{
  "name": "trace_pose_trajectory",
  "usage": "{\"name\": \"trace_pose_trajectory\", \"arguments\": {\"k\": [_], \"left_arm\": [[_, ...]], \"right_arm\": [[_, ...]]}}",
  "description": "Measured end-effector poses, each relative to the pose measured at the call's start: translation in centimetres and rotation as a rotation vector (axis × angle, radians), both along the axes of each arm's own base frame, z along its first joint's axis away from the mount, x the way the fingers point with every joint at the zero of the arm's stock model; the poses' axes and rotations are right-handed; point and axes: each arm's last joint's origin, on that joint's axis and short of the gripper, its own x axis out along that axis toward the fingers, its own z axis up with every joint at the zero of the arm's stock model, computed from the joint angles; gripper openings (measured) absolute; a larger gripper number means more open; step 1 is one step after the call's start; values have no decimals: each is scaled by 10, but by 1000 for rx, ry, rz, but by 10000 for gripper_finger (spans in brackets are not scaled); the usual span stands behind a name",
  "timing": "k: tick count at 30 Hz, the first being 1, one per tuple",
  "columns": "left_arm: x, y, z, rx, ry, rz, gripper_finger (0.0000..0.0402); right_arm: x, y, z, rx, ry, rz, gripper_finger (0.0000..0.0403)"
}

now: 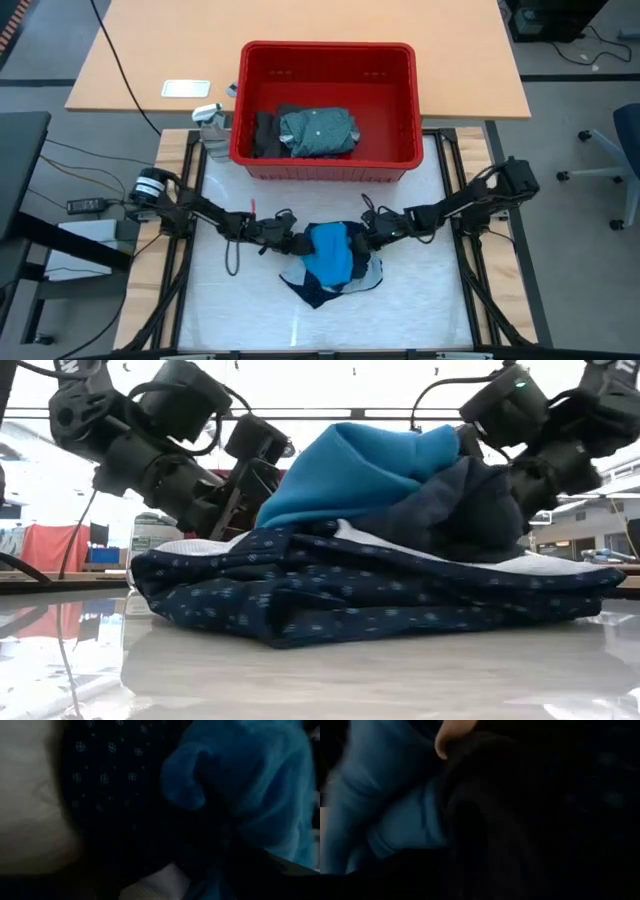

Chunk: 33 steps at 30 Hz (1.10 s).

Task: Fold Laundry from Bin
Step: Put the stacked clothes into the red organizer bin

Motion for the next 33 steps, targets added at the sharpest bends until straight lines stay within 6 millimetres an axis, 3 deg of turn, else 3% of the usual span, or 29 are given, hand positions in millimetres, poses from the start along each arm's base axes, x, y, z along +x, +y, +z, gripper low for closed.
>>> {"name": "trace_pose_trajectory", "arguments": {"k": [3, 6, 12, 13, 16, 20, 24, 28, 33], "left_arm": [[11, -3, -6, 10, 15, -49, 261], [20, -6, -6, 45, 17, -82, 190], [28, -8, 8, 80, -60, -169, 41], [28, -7, 12, 75, -74, -170, 38], [25, -5, 34, 62, -142, -147, 38], [17, -2, 77, 27, -264, -124, 38], [12, 9, 121, 60, -272, -55, 38], [14, 32, 163, 179, -258, -6, 38], [17, 84, 221, 400, -231, 88, 38]], "right_arm": [[18, 3, -7, 9, 19, 30, 373], [37, 8, -11, 22, 24, 100, 324], [62, 9, -5, 81, 15, 250, 146], [62, 7, -2, 88, 5, 264, 122], [61, 0, 13, 108, -42, 281, 120], [56, -9, 50, 176, -161, 306, 120], [47, -23, 87, 191, -267, 249, 120], [37, -45, 114, 169, -353, 162, 120], [22, -85, 145, 88, -494, -31, 120]]}}
